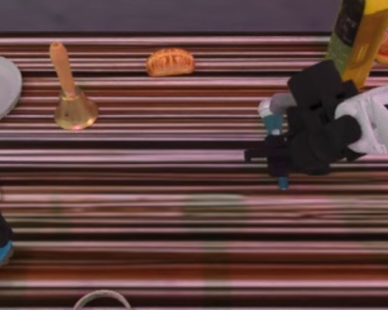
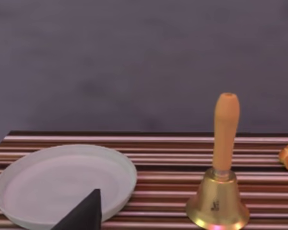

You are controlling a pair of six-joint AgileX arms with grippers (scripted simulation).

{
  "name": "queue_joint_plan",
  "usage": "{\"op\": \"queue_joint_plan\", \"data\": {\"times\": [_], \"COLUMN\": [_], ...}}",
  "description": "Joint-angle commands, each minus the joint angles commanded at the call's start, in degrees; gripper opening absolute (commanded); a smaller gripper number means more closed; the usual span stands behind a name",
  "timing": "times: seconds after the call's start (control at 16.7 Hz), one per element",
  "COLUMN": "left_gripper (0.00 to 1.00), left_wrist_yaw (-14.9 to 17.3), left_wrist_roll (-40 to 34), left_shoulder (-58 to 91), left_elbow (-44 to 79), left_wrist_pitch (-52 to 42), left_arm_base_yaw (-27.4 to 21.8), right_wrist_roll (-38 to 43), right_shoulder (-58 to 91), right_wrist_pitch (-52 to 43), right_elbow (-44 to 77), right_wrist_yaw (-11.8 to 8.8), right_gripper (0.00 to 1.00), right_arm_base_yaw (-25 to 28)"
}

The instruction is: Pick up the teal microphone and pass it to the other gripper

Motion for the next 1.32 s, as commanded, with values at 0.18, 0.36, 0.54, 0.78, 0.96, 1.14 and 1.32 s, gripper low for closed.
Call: {"op": "queue_joint_plan", "data": {"times": [0.18, 0.36, 0.54, 0.78, 0.96, 1.14, 1.32], "left_gripper": [1.00, 1.00, 1.00, 1.00, 1.00, 1.00, 1.00], "left_wrist_yaw": [0.0, 0.0, 0.0, 0.0, 0.0, 0.0, 0.0], "left_wrist_roll": [0.0, 0.0, 0.0, 0.0, 0.0, 0.0, 0.0], "left_shoulder": [0.0, 0.0, 0.0, 0.0, 0.0, 0.0, 0.0], "left_elbow": [0.0, 0.0, 0.0, 0.0, 0.0, 0.0, 0.0], "left_wrist_pitch": [0.0, 0.0, 0.0, 0.0, 0.0, 0.0, 0.0], "left_arm_base_yaw": [0.0, 0.0, 0.0, 0.0, 0.0, 0.0, 0.0], "right_wrist_roll": [-4.1, -8.7, -13.0, -17.4, -18.8, -18.8, -18.5], "right_shoulder": [-2.9, -6.6, -10.8, -16.0, -17.9, -17.9, -17.8], "right_wrist_pitch": [15.2, 32.1, 47.3, 60.2, 63.6, 63.6, 64.1], "right_elbow": [-4.1, -8.9, -13.3, -17.4, -18.6, -18.6, -18.6], "right_wrist_yaw": [-3.9, -8.2, -12.1, -15.8, -16.9, -16.9, -16.2], "right_gripper": [0.00, 0.00, 0.00, 0.00, 0.00, 0.00, 0.00], "right_arm_base_yaw": [0.0, -0.1, -0.2, -0.5, -0.7, -0.7, 0.4]}}
